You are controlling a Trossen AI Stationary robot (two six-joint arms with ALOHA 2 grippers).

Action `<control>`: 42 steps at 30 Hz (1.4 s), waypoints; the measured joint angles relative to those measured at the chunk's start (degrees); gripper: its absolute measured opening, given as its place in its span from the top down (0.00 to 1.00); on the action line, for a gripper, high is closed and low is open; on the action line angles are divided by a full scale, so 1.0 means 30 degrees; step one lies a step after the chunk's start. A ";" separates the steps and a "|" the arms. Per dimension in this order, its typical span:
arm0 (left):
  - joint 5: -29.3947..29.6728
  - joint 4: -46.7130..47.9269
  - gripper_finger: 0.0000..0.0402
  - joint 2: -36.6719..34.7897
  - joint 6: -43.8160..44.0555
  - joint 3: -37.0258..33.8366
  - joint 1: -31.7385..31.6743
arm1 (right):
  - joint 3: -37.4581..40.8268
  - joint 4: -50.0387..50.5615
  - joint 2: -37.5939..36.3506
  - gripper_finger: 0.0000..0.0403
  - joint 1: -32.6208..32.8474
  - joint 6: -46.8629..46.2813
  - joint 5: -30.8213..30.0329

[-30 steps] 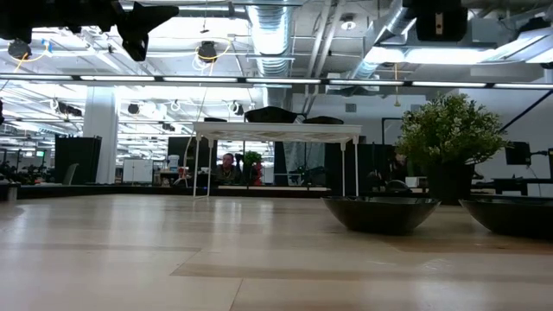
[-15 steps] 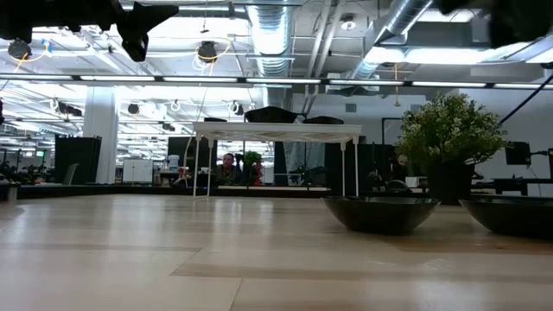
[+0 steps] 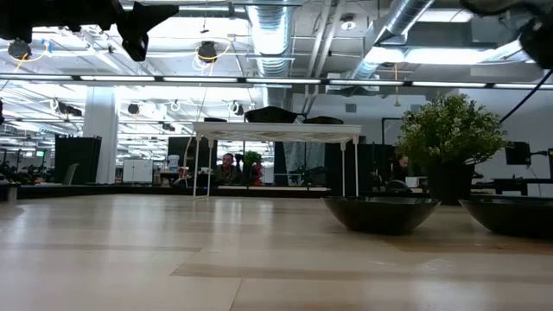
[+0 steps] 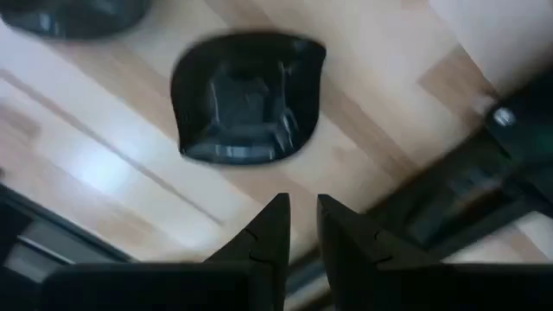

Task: Pick & Place Mini shaped plates
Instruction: Stack the leaf-shaped plate on top of the leaf-shaped plate on the shelf

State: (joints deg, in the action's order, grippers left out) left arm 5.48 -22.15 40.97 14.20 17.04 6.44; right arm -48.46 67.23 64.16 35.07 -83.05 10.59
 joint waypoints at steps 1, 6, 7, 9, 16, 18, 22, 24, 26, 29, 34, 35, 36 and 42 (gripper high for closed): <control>0.0007 0.0000 0.57 0.0000 0.0000 0.0000 0.0000 | 0.0498 -0.0567 -0.0231 0.86 0.0202 -0.0452 -0.0235; 0.0000 -0.0010 0.57 0.0000 0.0003 0.0000 0.0000 | 0.2490 -0.2444 -0.1208 0.86 0.0841 -0.2540 -0.0693; 0.0000 -0.0015 0.57 0.0001 0.0010 0.0000 0.0000 | 0.2834 -0.2874 -0.1406 0.86 0.0928 -0.2883 -0.0693; 0.0000 -0.0029 0.57 0.0000 0.0080 0.0000 0.0000 | 0.3414 -0.3566 -0.1646 0.86 0.1097 -0.3481 -0.0700; 0.0004 -0.0106 0.57 0.0000 0.0080 0.0000 0.0000 | 0.4622 -0.5380 -0.1624 0.86 0.1408 -0.3906 -0.0753; 0.0000 -0.0169 0.57 0.0000 0.0080 0.0000 0.0000 | 0.4820 -0.5728 -0.1617 0.86 0.1414 -0.3909 -0.1061; 0.0000 -0.0247 0.57 0.0007 0.0080 0.0000 0.0000 | 0.5173 -0.5931 -0.1654 0.86 0.1407 -0.3863 -0.1340; 0.0001 -0.0312 0.57 0.0007 0.0080 0.0000 0.0000 | 0.5452 -0.6452 -0.1654 0.86 0.1393 -0.3854 -0.1382; 0.0000 -0.0355 0.57 0.0007 0.0080 0.0000 0.0000 | 0.5795 -0.7008 -0.1652 0.86 0.1400 -0.3852 -0.1453; 0.0005 -0.0379 0.57 0.0007 0.0080 0.0000 0.0000 | 0.5980 -0.7297 -0.1629 0.86 0.1400 -0.3844 -0.1553; 0.0000 -0.0517 0.57 0.0006 0.0080 0.0000 0.0000 | 0.5980 -0.7115 -0.1624 0.86 0.1400 -0.3840 -0.1640; 0.0000 -0.0517 0.57 0.0007 0.0080 0.0000 0.0000 | 0.5980 -0.7137 -0.1624 0.86 0.1400 -0.3840 -0.1633; 0.0003 -0.0517 0.57 0.0003 0.0080 0.0000 0.0000 | 0.5980 -0.7144 -0.1624 0.86 0.1400 -0.3847 -0.1619; 0.0000 -0.0574 0.57 0.0004 0.0080 0.0000 0.0000 | 0.5980 -0.7214 -0.1624 0.86 0.1429 -0.4138 -0.1528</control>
State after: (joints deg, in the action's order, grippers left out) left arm 5.48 -23.88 40.98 14.44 17.04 6.44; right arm -30.52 45.59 59.29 39.35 -95.46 6.01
